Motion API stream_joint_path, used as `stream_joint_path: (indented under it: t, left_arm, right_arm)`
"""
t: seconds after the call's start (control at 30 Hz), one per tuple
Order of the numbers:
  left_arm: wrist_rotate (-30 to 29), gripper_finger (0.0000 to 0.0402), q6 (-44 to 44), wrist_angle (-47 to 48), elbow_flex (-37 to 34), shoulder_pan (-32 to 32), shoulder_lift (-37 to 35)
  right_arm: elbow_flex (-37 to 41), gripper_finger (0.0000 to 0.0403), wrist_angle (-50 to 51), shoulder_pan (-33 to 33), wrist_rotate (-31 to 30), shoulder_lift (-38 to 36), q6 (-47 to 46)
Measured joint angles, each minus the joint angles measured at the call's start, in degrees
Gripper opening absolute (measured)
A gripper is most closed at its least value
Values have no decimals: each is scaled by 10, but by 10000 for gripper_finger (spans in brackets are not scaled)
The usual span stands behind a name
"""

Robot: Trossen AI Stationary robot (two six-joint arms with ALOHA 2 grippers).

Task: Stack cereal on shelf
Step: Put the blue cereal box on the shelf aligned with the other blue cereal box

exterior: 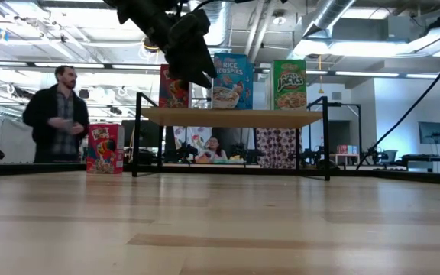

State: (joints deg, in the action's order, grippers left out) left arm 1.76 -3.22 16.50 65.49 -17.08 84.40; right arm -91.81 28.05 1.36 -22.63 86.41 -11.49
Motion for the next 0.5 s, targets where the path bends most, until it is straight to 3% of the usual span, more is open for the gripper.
stream_joint_path:
  t: [0.5]
  left_arm:
    - [-23, 293, -6, -47, 0, -11, 1]
  right_arm:
    - [0, 269, 3, 3, 0, 0, 0]
